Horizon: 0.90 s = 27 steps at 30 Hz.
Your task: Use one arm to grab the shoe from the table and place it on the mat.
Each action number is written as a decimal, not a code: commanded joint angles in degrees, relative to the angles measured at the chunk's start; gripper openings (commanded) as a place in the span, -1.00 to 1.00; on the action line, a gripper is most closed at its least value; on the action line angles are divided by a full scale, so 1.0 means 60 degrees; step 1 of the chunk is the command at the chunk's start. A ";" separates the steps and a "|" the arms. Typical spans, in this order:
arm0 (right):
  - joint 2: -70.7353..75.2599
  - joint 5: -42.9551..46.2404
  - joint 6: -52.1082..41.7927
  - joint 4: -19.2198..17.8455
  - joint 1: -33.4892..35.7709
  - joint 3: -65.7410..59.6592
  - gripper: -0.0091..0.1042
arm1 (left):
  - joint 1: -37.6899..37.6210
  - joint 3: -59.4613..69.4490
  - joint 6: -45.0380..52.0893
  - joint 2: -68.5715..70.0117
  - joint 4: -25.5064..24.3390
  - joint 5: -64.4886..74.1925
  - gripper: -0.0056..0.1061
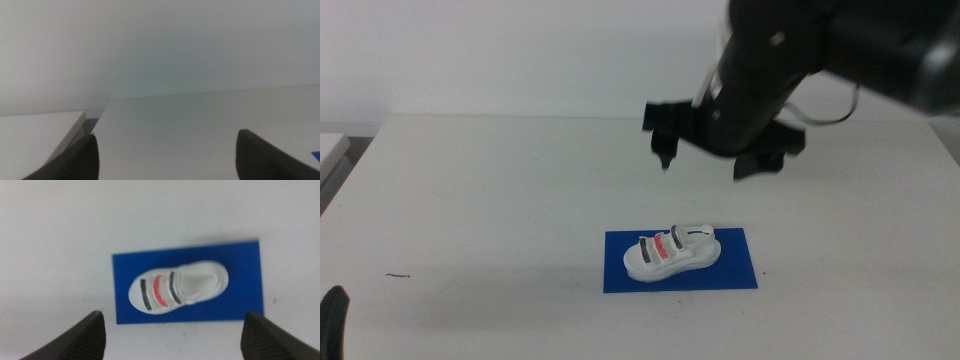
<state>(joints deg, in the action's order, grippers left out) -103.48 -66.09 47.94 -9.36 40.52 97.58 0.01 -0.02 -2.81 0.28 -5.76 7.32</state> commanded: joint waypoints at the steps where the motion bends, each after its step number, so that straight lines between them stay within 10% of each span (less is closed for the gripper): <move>1: 0.0466 0.0176 -0.0917 -0.0224 0.0002 0.0034 0.80 | -0.0002 0.0003 -0.0013 -0.0046 0.0038 -0.0118 0.78; 8: 0.2922 0.0695 -0.1771 -0.1718 -0.0610 -0.1989 0.80 | -0.0002 0.0003 -0.0013 -0.0046 0.0038 -0.0118 0.78; 17: 0.8871 0.7000 -0.5403 0.0625 -0.3544 -0.9342 0.80 | -0.0002 0.0003 -0.0013 -0.0046 0.0038 -0.0118 0.78; 27: 1.3807 0.9445 -0.5957 0.0404 -0.5536 -1.3880 0.80 | -0.0002 0.0003 -0.0013 -0.0046 0.0038 -0.0118 0.78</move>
<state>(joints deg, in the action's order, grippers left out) -23.97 -11.27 12.74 -5.76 7.97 16.75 0.01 -0.02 -2.81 0.28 -5.76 7.32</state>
